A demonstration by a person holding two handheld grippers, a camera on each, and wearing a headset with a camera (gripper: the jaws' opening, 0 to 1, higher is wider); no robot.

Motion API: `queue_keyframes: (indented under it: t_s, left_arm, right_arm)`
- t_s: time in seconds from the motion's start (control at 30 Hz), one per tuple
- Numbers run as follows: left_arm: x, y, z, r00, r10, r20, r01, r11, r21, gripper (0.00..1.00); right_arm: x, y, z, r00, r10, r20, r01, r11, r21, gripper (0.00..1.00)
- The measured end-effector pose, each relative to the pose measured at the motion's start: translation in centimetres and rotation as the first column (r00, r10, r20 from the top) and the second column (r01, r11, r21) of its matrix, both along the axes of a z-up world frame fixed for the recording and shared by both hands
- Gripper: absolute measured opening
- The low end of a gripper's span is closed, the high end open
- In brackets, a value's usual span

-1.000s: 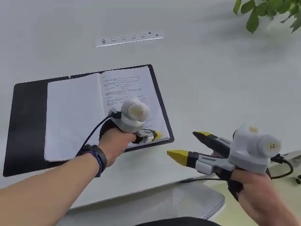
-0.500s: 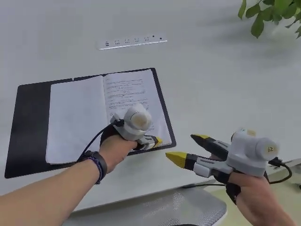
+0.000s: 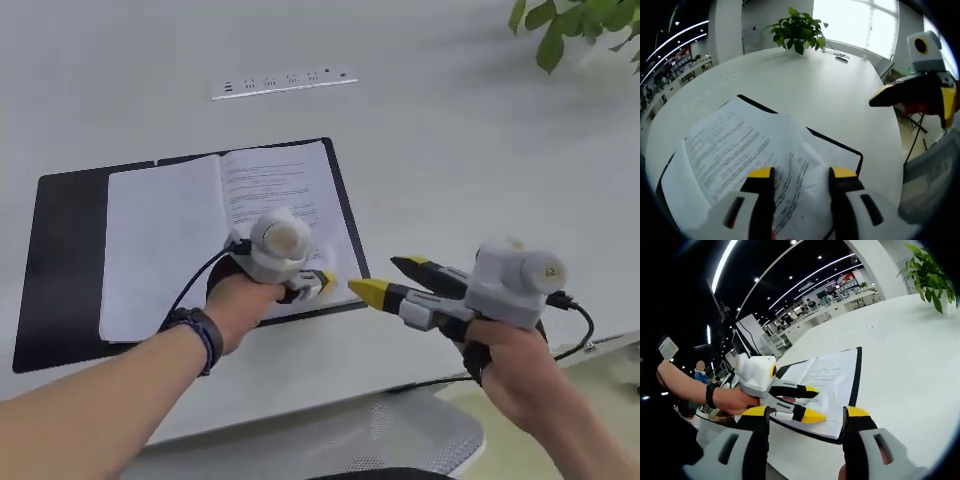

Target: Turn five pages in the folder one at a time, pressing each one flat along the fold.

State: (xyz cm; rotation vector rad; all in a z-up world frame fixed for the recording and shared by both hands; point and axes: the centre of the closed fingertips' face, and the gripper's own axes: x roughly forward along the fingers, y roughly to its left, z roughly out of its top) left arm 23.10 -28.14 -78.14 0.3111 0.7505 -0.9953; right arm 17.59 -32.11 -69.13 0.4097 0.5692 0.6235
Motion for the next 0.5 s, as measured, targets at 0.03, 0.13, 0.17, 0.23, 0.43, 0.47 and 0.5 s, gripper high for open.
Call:
queue_keyframes:
  t_s: [0.03, 0.13, 0.17, 0.23, 0.43, 0.47, 0.5]
  left_arm:
    - [0.0, 0.0, 0.0, 1.0, 0.004, -0.001, -0.004, 1.0, -0.002, 0.42]
    - [0.0, 0.0, 0.0, 1.0, 0.008, -0.001, -0.008, 1.0, -0.005, 0.42]
    - [0.0, 0.0, 0.0, 1.0, 0.009, -0.001, -0.009, 1.0, -0.007, 0.42]
    - [0.0, 0.0, 0.0, 1.0, 0.01, -0.006, -0.01, 1.0, -0.012, 0.42]
    - [-0.2, 0.1, 0.1, 1.0, 0.011, -0.024, -0.011, 1.0, -0.019, 0.44]
    - [-0.2, 0.1, 0.1, 1.0, 0.011, -0.024, -0.012, 1.0, -0.02, 0.44]
    - [-0.2, 0.1, 0.1, 1.0, 0.01, -0.023, -0.011, 1.0, -0.02, 0.44]
  right_arm:
    - [0.7, -0.1, -0.3, 1.0, -0.002, -0.005, 0.002, 1.0, 0.003, 0.57]
    - [2.2, -0.1, -1.2, 1.0, -0.015, -0.021, 0.016, 1.0, 0.023, 0.54]
    - [2.6, -0.2, -1.6, 0.999, -0.018, -0.031, 0.019, 0.999, 0.026, 0.54]
    - [3.3, 0.2, -2.2, 0.999, -0.02, -0.049, 0.023, 0.998, 0.05, 0.53]
    - [5.4, 1.3, -2.5, 0.992, -0.061, -0.11, 0.081, 0.98, 0.182, 0.49]
    - [5.7, 1.8, -3.0, 0.988, -0.055, -0.144, 0.085, 0.972, 0.218, 0.49]
    - [5.8, 2.0, -3.6, 0.985, -0.048, -0.166, 0.083, 0.974, 0.213, 0.49]
